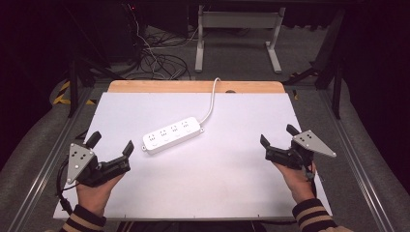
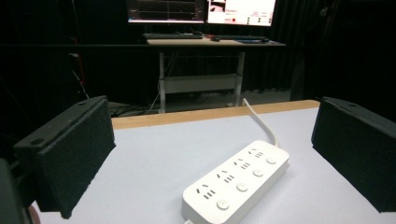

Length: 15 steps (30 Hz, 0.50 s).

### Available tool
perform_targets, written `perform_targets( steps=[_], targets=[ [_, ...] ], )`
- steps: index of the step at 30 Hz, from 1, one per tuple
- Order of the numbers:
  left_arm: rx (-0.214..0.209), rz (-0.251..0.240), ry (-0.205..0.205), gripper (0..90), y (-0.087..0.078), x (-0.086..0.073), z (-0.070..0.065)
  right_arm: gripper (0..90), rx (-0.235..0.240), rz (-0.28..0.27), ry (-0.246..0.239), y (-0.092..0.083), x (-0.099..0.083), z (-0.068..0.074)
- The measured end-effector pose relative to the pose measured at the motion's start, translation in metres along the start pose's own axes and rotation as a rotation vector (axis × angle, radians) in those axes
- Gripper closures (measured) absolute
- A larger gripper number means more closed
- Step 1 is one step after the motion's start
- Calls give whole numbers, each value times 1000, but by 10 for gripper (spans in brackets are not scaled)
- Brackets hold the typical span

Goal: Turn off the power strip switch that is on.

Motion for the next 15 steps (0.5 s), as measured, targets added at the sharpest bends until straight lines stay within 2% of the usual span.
perform_targets(
  steps=[3,8,12,15],
  targets=[
    [-8,-7,-12,0,0,2,-1,46,-2,4,-3,-2,-1,0],
    [-21,3,-5,0,0,2,-3,49,-4,5,1,-3,-1,-1],
    [-12,-16,-3,4,-3,6,-3,49,2,7,-9,-2,-1,1],
    [-13,-4,-6,10,-4,8,-4,50,1,8,-11,-2,-1,1]
  ],
)
Point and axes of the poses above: each handheld gripper's, and its own axes: y roughly forward along the jaws, x roughly out of its top, z roughly to its left, the point moved 5 cm from there along y, roughly forward along the jaws, and after that the axes turned 10 degrees about z, right-handed, at the moved point
